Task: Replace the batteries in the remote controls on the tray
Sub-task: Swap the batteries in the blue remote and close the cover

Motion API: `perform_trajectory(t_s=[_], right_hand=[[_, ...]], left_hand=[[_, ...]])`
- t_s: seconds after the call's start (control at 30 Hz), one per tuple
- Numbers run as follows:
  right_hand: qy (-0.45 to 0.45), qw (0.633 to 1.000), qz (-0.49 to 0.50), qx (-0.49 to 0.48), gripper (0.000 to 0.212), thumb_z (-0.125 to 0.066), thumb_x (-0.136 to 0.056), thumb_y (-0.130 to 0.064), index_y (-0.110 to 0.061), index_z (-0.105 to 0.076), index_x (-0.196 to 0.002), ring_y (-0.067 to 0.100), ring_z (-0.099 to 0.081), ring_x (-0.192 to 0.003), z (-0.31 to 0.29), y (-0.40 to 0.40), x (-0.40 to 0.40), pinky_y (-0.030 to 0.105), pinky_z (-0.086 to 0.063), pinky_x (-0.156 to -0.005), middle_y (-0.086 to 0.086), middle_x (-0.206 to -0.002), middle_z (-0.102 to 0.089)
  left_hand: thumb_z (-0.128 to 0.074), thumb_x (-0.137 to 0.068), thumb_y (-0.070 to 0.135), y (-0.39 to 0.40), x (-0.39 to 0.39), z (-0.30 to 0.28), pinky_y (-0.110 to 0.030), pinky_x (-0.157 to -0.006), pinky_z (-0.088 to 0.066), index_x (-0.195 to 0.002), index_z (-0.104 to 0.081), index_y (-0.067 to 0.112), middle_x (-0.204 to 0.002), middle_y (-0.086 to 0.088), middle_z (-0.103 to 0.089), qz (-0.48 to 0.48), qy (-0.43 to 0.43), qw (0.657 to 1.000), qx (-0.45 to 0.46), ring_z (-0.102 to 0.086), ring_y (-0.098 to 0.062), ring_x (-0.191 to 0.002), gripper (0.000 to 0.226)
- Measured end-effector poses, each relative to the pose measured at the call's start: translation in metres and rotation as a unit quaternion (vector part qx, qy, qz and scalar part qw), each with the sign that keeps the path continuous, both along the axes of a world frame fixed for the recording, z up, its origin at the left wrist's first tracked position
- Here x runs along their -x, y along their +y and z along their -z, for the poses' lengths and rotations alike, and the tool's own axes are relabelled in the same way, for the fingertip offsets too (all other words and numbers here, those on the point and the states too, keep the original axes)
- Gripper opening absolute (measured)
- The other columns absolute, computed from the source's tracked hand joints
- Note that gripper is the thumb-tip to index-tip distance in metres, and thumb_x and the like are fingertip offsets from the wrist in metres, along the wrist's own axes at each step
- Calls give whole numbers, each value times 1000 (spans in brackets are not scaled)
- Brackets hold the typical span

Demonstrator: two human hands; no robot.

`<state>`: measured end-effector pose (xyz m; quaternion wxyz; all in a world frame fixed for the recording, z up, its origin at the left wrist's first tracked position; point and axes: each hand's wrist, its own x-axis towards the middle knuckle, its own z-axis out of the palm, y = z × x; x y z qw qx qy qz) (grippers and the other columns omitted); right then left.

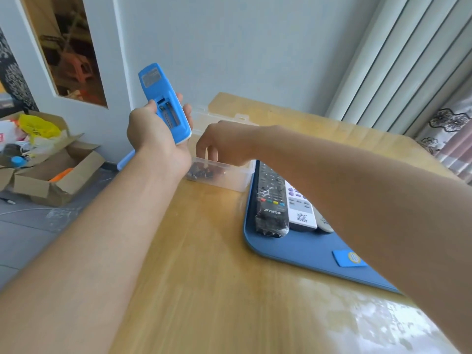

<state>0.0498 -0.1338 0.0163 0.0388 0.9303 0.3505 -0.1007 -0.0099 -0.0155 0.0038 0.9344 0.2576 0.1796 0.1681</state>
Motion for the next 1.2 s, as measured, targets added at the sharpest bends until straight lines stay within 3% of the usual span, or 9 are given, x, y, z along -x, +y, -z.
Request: perform_trajectory(t_s=[0.17,0.3,0.6,0.7,0.77,0.87,1.0,1.1,1.2], right_hand=[[-10,998,-10,58,23,-69,-88,-17,-28,-74,-108,19,-58,-85,-4,0,1,25,-44,-73,-11,-80,-63],[14,996,24,81,18,-82,-79,-37,-27,-77,-93,16,-67,-92,-6,-2,1,34,-57,-85,-15,-72,-68],[1,992,18,122,13,-67,-91,-21,-32,-73,-89,11,-69,-88,-12,-2,2,31,-55,-85,-12,-80,-73],[2,999,43,16,7,-64,-92,-25,-26,-69,-86,4,-73,-75,-35,-14,8,24,-51,-79,-12,-79,-76],[44,985,85,-144,7,-64,-94,-17,-22,-65,-89,10,-75,-70,-46,-36,18,29,-55,-78,-11,-78,-76],[224,853,139,-451,15,-58,-99,-5,-12,-63,-112,24,-72,-74,-45,-85,49,30,-58,-70,10,-88,-74],[348,648,206,-645,18,-51,-98,-4,-9,-60,-112,20,-70,-70,-18,-146,98,23,-58,-64,13,-89,-71],[378,566,231,-695,14,-54,-90,-9,-10,-58,-104,17,-70,-66,-3,-175,127,20,-56,-57,11,-88,-71],[380,523,250,-721,11,-54,-88,-13,-13,-58,-98,13,-67,-61,7,-192,145,17,-51,-50,7,-84,-70]], left_hand=[[-44,-104,18,-1,0,1,-30,-80,-62,-115,-68,9,-100,-9,-78,1,3,1000,-6,-78,-21,-79,28],[-44,-104,18,-2,1,1,-29,-77,-62,-116,-67,9,-99,-9,-78,5,3,1000,-2,-77,-22,-77,27],[-43,-104,17,-4,2,0,-28,-75,-61,-114,-68,8,-103,-10,-77,22,-4,1000,-6,-76,-22,-75,28],[-43,-105,18,-8,2,1,-28,-71,-61,-110,-68,6,-104,-11,-77,28,-14,999,-22,-77,-21,-77,28],[-42,-107,17,-12,3,2,-28,-71,-60,-104,-68,8,-103,-11,-77,20,-18,999,-47,-77,-21,-78,28],[-39,-108,19,-21,7,5,-26,-69,-57,-104,-68,11,-103,-6,-76,62,-39,991,-111,-77,-21,-80,30],[-34,-110,26,-44,22,10,-26,-54,-45,-112,-63,15,-97,-3,-78,153,-74,944,-283,-70,-22,-62,30],[-37,-109,29,-66,42,13,-22,-42,-33,-121,-57,11,-90,-7,-78,225,-79,915,-324,-64,-25,-51,29],[-42,-107,28,-91,67,14,-25,-35,-42,-125,-55,12,-99,-13,-76,309,-93,891,-320,-69,-28,-57,27]])
